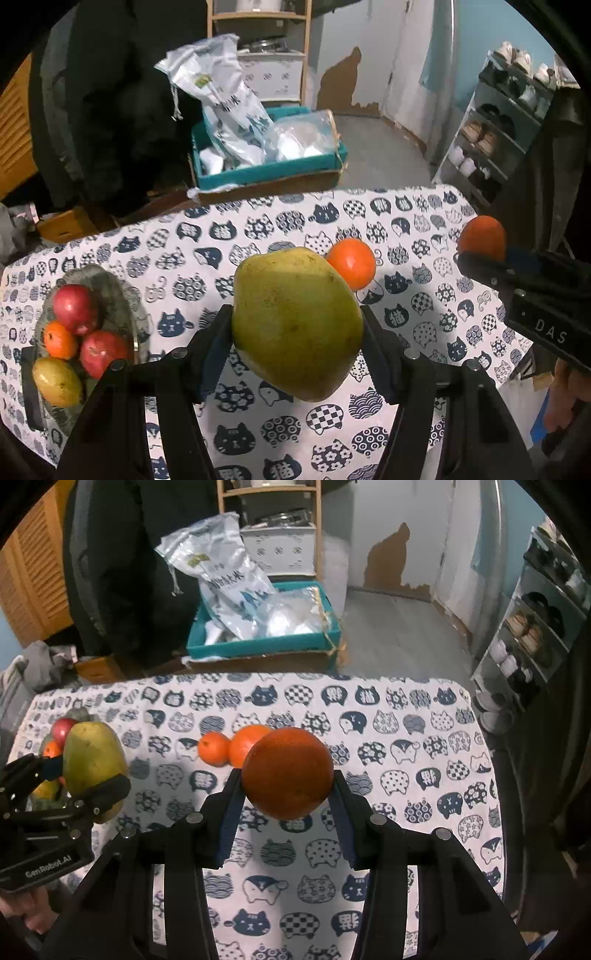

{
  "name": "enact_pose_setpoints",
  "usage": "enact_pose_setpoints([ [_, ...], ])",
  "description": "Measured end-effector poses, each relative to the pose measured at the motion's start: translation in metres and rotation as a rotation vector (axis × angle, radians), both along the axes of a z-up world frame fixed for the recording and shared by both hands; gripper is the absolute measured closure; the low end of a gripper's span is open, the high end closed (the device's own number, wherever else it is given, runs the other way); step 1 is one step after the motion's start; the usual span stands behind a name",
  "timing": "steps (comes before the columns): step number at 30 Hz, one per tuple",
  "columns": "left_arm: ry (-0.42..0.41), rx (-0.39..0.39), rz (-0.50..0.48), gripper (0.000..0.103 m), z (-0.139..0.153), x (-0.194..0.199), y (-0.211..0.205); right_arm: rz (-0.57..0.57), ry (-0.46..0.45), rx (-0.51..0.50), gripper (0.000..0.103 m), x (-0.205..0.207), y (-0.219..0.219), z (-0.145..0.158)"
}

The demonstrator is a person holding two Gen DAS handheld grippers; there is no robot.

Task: Organize fruits
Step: 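Carry the pear with the left tool while the right carries the orange to the bowl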

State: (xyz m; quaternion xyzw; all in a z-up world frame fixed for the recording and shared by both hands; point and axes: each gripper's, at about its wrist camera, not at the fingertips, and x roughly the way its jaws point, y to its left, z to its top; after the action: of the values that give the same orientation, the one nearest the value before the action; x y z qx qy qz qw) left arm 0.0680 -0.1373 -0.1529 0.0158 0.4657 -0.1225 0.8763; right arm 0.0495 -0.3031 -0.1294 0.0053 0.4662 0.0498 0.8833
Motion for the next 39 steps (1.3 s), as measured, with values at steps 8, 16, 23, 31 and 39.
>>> enact_pose_setpoints([
  [8,-0.036,-0.008,0.027,0.036,0.022,-0.009,0.026,0.04,-0.038,0.014,0.058,-0.005,0.02,0.024],
  [16,-0.07,-0.011,0.064,0.036,0.038,-0.018,0.055,0.101,-0.072,0.027,0.058,-0.003,0.054,0.042],
  [23,-0.101,-0.013,0.103,0.036,0.052,-0.027,0.083,0.158,-0.087,0.035,0.058,-0.001,0.088,0.054],
  [31,-0.109,-0.011,0.164,0.036,0.053,-0.031,0.12,0.216,-0.08,0.058,0.058,0.009,0.127,0.054],
  [39,-0.09,-0.021,0.245,0.036,0.049,-0.032,0.158,0.276,-0.081,0.077,0.058,0.02,0.17,0.055],
])
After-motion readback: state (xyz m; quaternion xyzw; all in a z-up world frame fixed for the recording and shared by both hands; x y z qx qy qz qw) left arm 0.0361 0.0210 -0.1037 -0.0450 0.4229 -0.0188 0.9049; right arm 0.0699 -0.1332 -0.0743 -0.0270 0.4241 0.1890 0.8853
